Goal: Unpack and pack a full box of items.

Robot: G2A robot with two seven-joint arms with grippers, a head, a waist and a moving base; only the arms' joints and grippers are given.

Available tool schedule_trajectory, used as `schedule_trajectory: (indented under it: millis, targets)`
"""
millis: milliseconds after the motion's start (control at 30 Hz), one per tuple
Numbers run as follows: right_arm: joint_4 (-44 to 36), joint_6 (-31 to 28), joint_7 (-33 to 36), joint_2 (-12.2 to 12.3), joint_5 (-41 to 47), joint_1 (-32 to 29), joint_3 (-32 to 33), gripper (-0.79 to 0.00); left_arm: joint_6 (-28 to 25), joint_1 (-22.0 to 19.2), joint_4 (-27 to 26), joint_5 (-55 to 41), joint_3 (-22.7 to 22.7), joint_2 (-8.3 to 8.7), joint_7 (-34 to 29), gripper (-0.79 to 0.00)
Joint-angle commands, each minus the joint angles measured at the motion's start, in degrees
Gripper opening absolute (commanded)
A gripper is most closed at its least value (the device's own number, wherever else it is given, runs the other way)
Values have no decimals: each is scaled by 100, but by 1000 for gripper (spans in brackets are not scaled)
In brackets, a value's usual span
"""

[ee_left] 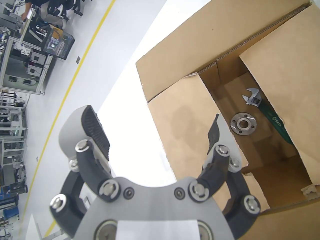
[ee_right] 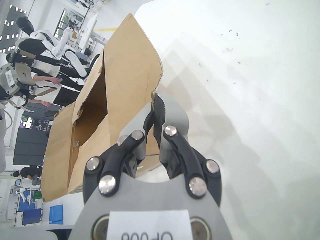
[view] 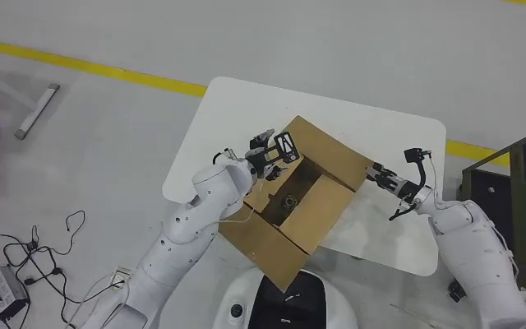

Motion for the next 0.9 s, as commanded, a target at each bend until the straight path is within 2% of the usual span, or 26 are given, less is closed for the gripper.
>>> schedule_trajectory:
  millis: [0,133,200,233,267,333,400,533,667,733,767,800,867]
  targets:
    - [39,-7,-44,-6,-14,-3,-14,-785,5,42,-23,-78,-12,-1,-24,0]
    - [97,-17,-108,-23,50,-8,-32,-785,-2,108,-69,-251,-43,-2,-57,0]
    - [101,-146,-152,-28,150,-33,-23,-570,-2,108,-69,-251,-43,-2,-57,0]
    - [96,-217,-161,-23,164,-33,-9,-428,-2,108,-69,-251,-43,-2,-57,0]
    - [88,-278,-191,-14,149,-34,14,-148,-2,108,-69,-251,-43,-2,-57,0]
    - [51,-399,-318,11,127,-72,89,-37,-2,108,-69,-251,-43,-2,-57,0]
    - [-38,-509,-431,48,49,-120,178,0,-2,108,-69,-251,-43,-2,-57,0]
    - [-415,-632,-843,155,-278,-328,467,0,-2,108,-69,-251,-43,-2,-57,0]
    - [-1164,-606,-1272,292,-691,-749,890,0,-2,108,-69,-251,-43,-2,-57,0]
    - [-1716,-541,-1495,368,-990,-1066,1162,-49,-2,108,-69,-251,-43,-2,-57,0]
    - [-2020,-471,-1619,403,-1158,-1252,1308,-443,-2,108,-69,-251,-43,-2,-57,0]
    - [-2367,-387,-1731,439,-1402,-1460,1457,-785,-2,108,-69,-251,-43,-2,-57,0]
    - [-3107,-235,-1944,496,-1869,-1892,1730,-785,21,161,-40,-277,-56,3,36,0]
